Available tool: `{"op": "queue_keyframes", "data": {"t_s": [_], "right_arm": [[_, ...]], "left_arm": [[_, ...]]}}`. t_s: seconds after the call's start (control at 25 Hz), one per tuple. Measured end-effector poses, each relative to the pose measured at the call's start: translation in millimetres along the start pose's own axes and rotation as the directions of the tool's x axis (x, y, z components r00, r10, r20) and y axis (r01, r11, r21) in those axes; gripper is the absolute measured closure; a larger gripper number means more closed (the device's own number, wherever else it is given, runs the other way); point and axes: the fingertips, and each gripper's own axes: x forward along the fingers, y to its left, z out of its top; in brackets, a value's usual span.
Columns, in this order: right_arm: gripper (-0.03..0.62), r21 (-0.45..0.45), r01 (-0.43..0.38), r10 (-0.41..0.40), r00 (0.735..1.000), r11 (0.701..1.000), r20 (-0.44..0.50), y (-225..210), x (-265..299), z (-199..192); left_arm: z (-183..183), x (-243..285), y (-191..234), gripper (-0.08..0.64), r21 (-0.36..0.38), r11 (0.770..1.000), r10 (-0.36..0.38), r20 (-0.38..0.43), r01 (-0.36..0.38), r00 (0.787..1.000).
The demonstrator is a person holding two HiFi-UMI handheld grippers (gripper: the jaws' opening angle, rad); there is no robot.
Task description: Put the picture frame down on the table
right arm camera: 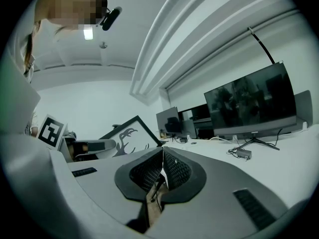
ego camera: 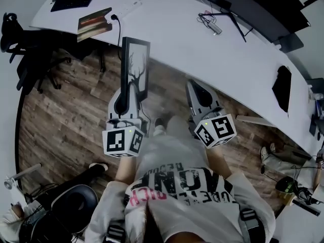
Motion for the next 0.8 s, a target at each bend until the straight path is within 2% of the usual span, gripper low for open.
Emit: {"op": "queue_keyframes", "data": {"t_s": [0.44,0.8], "right_arm": [[0.591,0.035,-0.023,0.024,1.000,0.999,-0.009,-39.2,46.9,-1.1],[0.591,0.024,-0.058,0.058,0.998,0.998,0.005,-99.1,116.5,29.6]], "left_arm": [[-10.6,54.5,4.1,0.545,-0.011,1.000,0.011,-0.032,-0.011,0.999],[-2.1,134.2,5.4,0.545,-0.007,0.999,0.035,-0.024,-0.035,0.999]]}}
